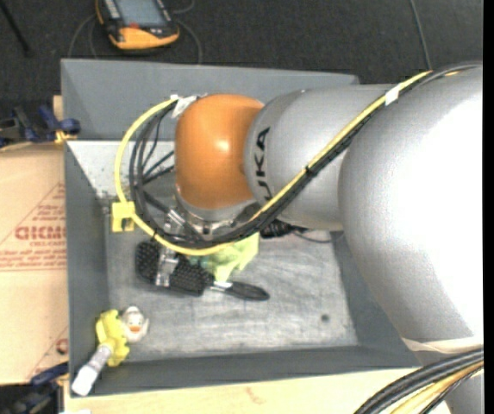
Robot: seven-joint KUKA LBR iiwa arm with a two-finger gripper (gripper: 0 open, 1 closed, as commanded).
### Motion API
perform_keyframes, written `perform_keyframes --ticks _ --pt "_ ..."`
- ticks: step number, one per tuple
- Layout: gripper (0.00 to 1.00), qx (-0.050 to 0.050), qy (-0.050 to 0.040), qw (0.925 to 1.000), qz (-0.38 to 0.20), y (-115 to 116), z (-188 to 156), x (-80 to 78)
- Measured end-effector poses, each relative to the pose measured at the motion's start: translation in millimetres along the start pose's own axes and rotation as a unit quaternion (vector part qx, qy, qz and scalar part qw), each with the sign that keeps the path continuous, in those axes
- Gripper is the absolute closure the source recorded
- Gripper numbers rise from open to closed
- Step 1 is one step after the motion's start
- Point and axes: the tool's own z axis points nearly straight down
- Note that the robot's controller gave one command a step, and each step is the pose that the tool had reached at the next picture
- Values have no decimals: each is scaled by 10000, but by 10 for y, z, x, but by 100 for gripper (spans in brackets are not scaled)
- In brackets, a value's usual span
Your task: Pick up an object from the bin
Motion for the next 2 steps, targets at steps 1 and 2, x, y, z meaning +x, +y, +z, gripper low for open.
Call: perform_keyframes --ticks 1,2 --pt "100 26 38 9999 -91 32 -131 -63" --pt "100 24 44 10000 -63 -11 -630 -86"
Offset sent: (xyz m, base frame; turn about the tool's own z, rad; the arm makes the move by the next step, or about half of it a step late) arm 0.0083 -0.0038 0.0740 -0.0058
